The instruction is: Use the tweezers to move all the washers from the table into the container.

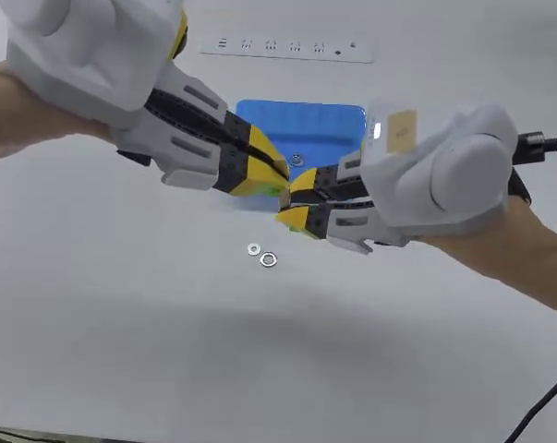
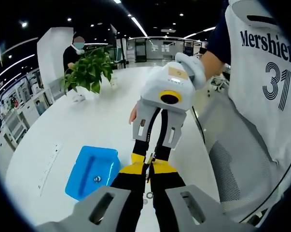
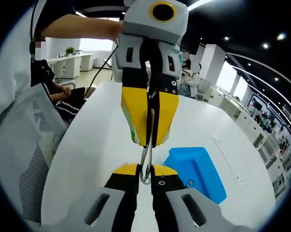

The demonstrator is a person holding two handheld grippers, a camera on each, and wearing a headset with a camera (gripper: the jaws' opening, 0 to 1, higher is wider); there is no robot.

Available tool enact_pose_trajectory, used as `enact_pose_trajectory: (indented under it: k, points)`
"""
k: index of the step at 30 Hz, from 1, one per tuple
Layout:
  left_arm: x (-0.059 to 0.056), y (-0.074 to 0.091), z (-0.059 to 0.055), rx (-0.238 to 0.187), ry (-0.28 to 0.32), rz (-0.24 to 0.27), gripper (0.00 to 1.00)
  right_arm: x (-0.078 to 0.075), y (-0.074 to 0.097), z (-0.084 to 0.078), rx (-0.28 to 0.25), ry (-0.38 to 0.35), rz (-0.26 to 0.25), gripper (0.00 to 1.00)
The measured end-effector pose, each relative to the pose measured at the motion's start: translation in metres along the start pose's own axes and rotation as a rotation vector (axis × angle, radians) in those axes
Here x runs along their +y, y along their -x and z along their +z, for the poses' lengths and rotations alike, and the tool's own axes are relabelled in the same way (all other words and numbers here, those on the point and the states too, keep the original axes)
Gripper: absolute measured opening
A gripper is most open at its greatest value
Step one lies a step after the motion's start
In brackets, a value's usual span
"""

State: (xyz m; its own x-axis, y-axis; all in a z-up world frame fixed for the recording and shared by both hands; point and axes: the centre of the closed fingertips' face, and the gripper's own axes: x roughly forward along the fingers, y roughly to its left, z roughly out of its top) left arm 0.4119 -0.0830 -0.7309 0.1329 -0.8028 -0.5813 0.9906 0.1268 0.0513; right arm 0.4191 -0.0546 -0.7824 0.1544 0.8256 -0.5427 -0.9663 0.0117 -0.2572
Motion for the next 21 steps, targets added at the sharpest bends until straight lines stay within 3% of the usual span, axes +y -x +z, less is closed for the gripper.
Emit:
enact_pose_trajectory:
  k: [12, 21]
  points:
    - [0.032, 0.009, 0.012, 0.000, -0.058, 0.014, 0.07, -0.036, 0.003, 0.012, -0.023, 0.029, -0.042, 0.10]
    - [0.062, 0.005, 0.015, 0.003, -0.090, 0.015, 0.07, -0.071, -0.003, 0.005, -0.024, 0.025, -0.082, 0.10]
